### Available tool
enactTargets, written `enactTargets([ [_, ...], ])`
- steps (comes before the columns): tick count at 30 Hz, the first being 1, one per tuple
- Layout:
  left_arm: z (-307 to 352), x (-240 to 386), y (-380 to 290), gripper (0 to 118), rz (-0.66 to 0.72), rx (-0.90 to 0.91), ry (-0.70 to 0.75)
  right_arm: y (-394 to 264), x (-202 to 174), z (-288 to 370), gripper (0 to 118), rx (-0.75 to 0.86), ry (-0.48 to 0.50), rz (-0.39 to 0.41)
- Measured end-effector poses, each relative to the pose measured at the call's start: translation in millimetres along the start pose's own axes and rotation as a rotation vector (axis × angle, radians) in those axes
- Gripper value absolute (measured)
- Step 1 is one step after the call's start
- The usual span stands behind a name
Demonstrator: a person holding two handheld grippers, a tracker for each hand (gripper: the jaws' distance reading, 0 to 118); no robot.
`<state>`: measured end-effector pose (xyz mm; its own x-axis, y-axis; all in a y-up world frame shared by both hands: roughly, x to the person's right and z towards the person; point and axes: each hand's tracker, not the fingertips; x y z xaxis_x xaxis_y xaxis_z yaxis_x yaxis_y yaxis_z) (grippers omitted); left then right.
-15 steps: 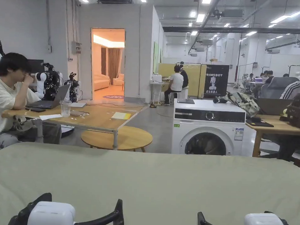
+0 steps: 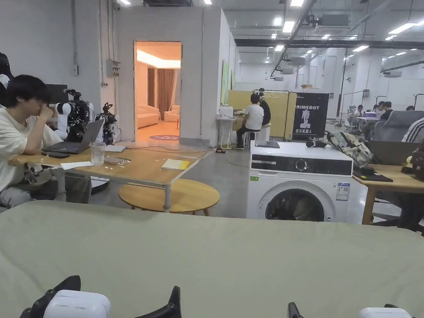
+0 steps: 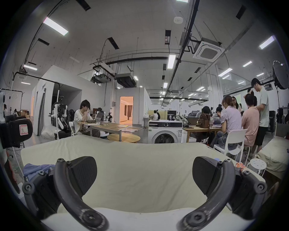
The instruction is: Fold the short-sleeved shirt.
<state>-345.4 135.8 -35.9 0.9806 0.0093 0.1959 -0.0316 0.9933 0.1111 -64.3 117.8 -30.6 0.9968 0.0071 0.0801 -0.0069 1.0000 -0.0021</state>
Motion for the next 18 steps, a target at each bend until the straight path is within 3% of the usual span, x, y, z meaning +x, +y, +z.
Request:
enactTargets([
  [18, -0.9, -0.6, -0.2, 118, 0.021, 0.003, -0.002, 0.6, 7.2, 5.8, 118, 0.051, 0.038, -0.076],
])
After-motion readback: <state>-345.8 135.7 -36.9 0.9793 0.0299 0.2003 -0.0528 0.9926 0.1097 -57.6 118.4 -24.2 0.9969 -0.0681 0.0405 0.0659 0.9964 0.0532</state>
